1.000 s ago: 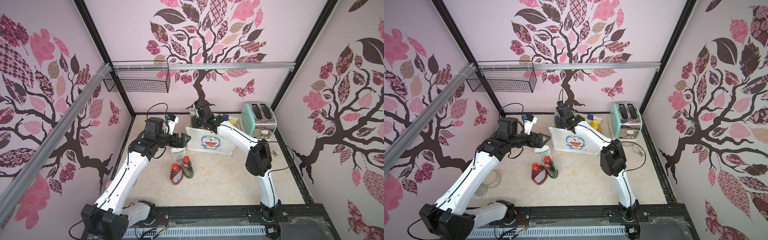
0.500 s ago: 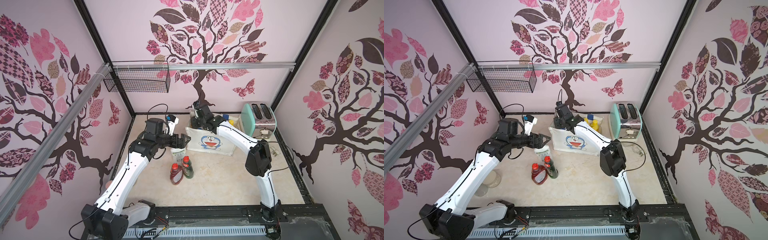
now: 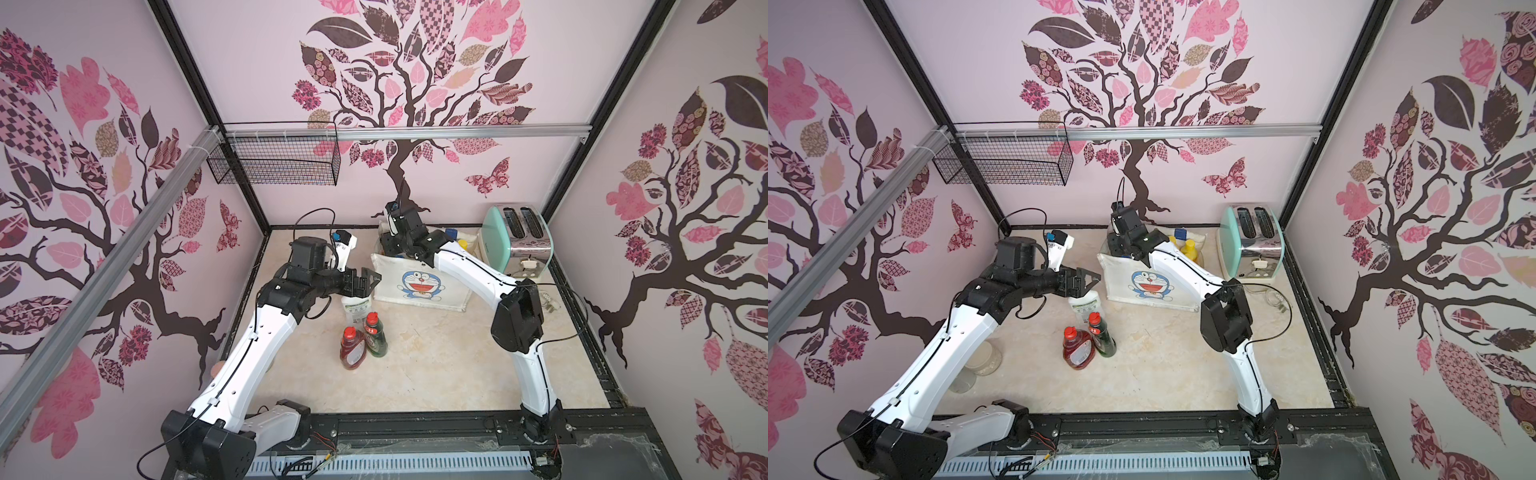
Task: Pack dish soap into the shopping bag
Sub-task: Place the bottle of dish soap in the shopping bag.
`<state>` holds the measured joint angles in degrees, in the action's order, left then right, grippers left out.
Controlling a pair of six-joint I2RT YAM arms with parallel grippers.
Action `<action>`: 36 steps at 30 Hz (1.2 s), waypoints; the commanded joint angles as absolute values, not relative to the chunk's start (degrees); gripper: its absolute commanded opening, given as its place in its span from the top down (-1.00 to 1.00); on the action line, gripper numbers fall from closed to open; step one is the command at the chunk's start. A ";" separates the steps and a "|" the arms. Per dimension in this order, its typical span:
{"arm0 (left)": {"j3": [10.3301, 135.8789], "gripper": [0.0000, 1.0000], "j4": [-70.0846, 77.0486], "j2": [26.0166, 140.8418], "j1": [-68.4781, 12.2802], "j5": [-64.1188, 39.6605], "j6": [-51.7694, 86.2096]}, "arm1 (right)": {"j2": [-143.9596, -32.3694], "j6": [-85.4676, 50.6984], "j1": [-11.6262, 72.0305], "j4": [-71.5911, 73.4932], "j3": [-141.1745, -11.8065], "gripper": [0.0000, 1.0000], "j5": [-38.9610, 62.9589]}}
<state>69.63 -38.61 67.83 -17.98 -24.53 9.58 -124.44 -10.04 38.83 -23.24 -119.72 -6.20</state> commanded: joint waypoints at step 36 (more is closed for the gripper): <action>74.27 -0.94 -39.53 67.81 -17.56 -19.99 11.62 | -90.74 -1.66 40.64 -22.99 -96.99 -0.48 2.17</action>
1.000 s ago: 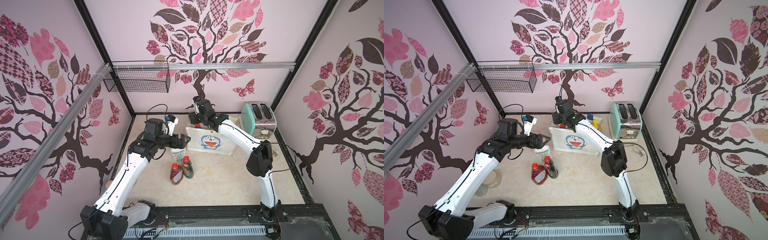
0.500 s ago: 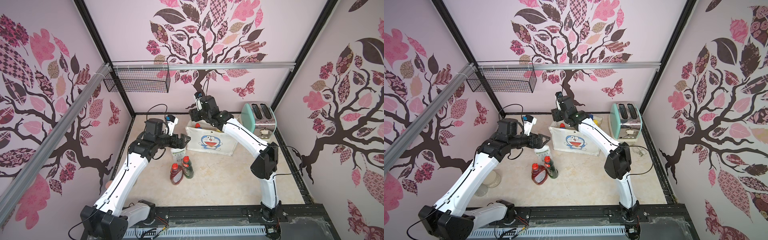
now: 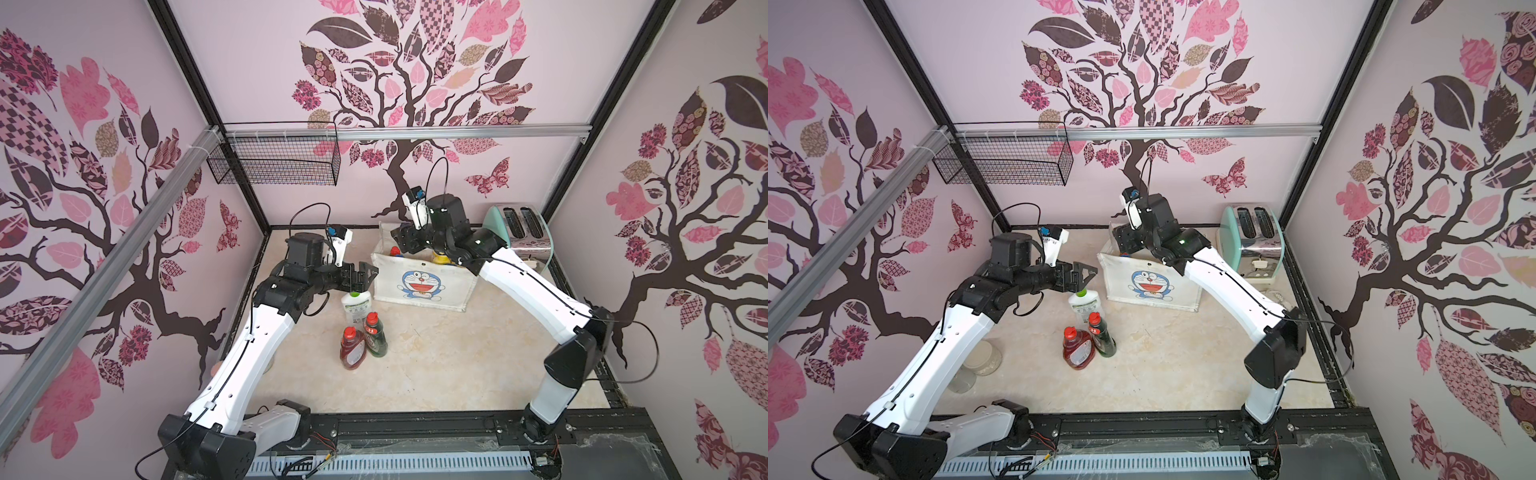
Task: Pack dish soap into the shopping bag
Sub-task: Place the bottle of dish soap in the shopping bag.
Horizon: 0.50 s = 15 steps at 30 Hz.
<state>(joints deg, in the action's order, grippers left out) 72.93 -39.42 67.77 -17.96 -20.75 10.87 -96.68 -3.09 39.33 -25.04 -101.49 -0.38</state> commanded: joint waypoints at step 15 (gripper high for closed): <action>73.93 -0.94 -39.78 66.07 -15.92 -19.41 13.69 | -70.51 -2.90 53.29 -10.30 -66.64 -0.41 3.20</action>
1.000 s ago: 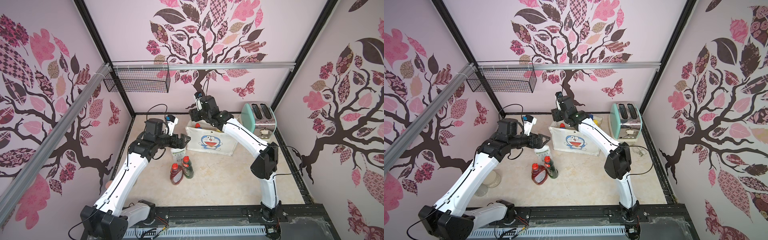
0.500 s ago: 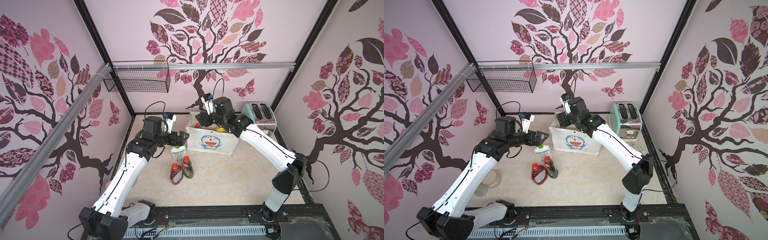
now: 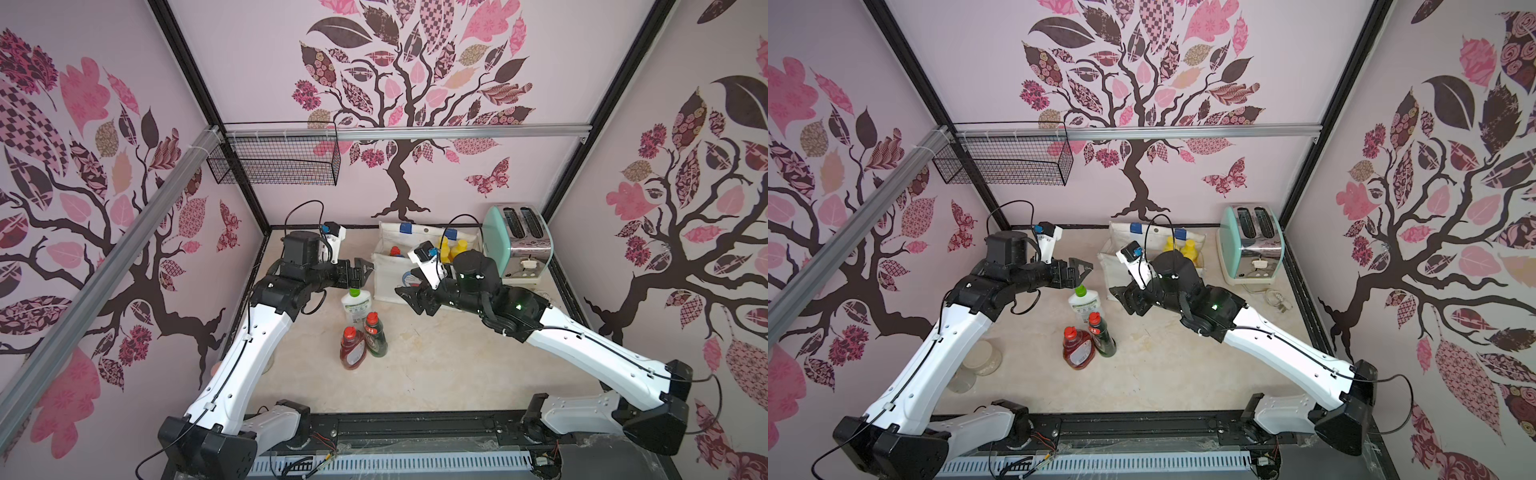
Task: Pack dish soap into the shopping bag
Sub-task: Place the bottle of dish soap in the shopping bag, then pick up the bottle of dish soap at the center of the board.
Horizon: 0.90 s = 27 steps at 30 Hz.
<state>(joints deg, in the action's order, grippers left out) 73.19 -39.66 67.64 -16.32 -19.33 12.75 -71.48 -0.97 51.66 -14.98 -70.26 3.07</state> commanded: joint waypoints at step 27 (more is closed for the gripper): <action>70.32 -0.94 -39.17 62.50 -11.13 -23.82 12.84 | -87.62 -5.80 56.77 6.46 -63.45 -0.40 13.87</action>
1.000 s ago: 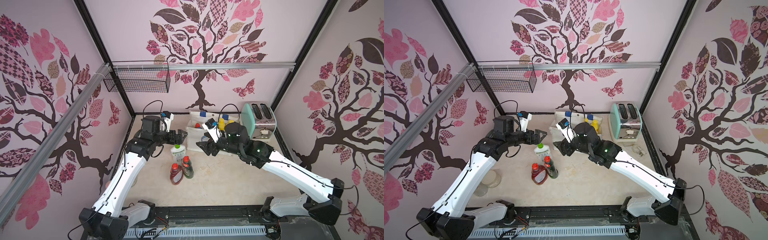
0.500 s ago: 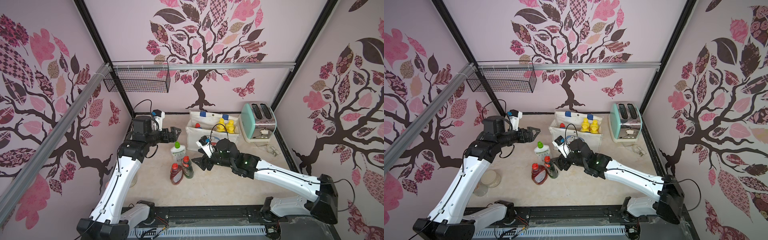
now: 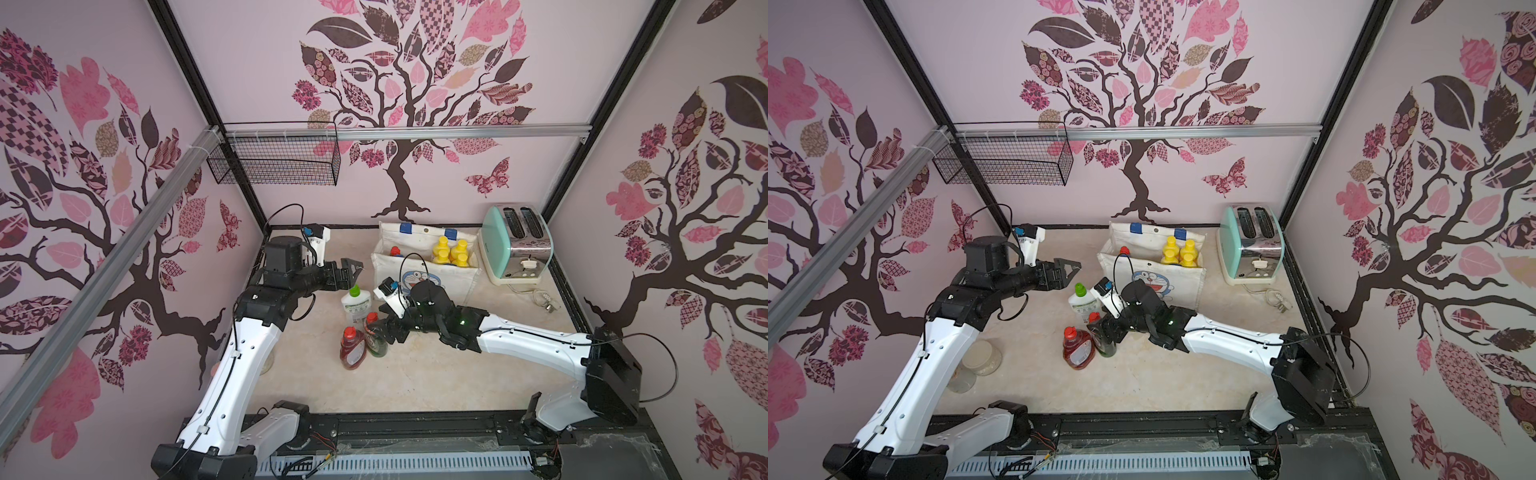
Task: Pack dish soap into the shopping bag
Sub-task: Pick up the bottle of dish soap at the center of the board.
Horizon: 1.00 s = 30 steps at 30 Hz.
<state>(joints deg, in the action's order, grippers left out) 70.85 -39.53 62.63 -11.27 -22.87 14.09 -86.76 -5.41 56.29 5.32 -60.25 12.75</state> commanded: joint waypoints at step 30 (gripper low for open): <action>69.55 -0.94 -39.19 62.58 -11.08 -24.77 11.16 | -93.43 -5.95 56.78 6.70 -65.55 -0.04 11.70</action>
